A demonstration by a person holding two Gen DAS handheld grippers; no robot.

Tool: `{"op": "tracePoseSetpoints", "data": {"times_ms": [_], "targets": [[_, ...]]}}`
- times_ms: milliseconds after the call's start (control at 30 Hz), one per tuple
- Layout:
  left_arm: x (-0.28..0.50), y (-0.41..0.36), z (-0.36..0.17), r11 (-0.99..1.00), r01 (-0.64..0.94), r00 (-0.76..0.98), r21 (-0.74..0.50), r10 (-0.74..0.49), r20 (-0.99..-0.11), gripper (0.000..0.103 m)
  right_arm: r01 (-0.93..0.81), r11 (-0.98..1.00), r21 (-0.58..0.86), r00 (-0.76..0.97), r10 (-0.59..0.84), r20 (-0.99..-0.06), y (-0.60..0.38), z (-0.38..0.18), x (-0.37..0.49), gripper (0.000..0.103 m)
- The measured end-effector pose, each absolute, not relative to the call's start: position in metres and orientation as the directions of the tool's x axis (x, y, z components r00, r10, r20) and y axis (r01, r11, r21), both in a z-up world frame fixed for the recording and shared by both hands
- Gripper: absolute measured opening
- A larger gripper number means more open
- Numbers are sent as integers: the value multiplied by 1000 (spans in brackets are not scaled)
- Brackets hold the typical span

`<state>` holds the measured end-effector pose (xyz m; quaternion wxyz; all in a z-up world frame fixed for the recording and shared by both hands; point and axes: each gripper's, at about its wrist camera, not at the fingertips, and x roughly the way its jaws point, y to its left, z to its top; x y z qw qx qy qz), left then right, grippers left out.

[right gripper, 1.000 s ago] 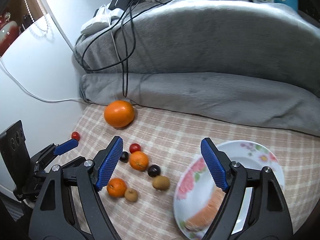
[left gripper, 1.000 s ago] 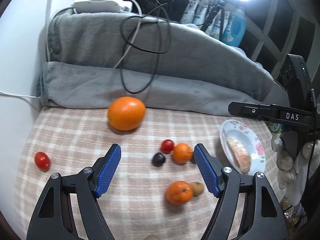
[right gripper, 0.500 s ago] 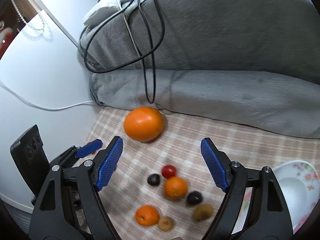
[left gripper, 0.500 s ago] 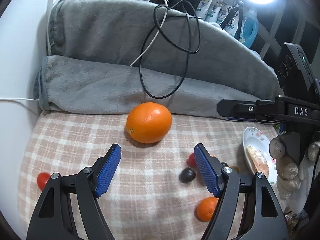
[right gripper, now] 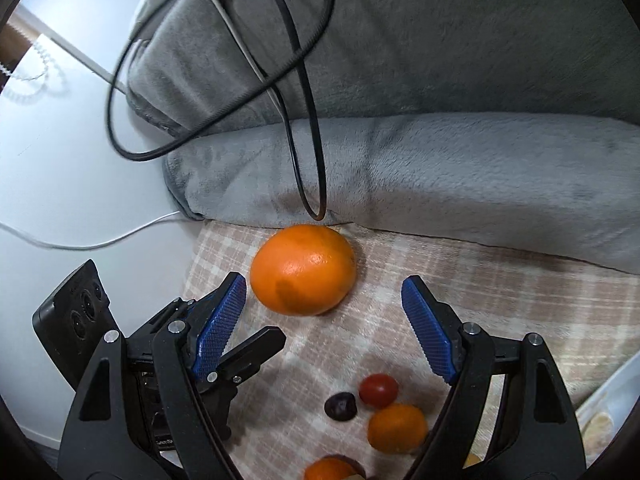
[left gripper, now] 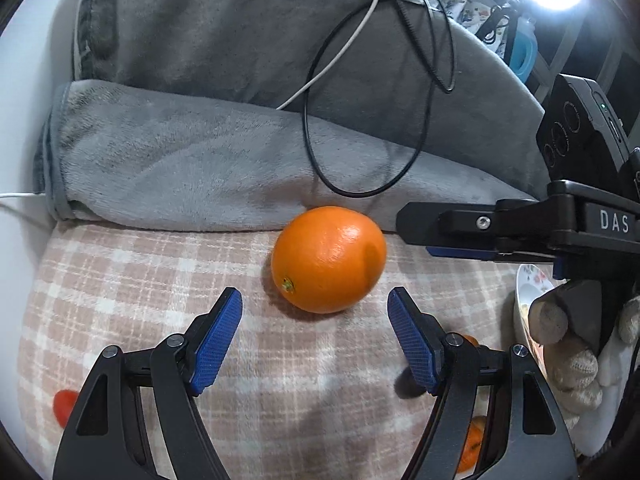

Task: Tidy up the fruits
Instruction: 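Move the left tool to the large orange and close on it, then lift the large orange with the left tool and carry it to the plate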

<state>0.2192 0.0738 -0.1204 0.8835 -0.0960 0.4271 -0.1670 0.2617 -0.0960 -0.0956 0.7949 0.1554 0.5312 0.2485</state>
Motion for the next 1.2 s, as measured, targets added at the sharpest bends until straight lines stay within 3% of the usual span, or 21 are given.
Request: {"op": "tracePoseSetpoints", "data": {"times_ms": [367,800,1200], "targets": [[236,64,-131,917,238,555,-322,-400,-729,73,-212,809,549,281,588,-759,-82,-109,276,82],[252,53,-140,900,252,534,-356,-436,-724,65,-187,777,601,252,629,-735,-81,-117,282,67],[246,54,-136,902,259,538,-346,-432,-724,64,-190,783,592,254,622,-741,-83,-110,277,66]]}}
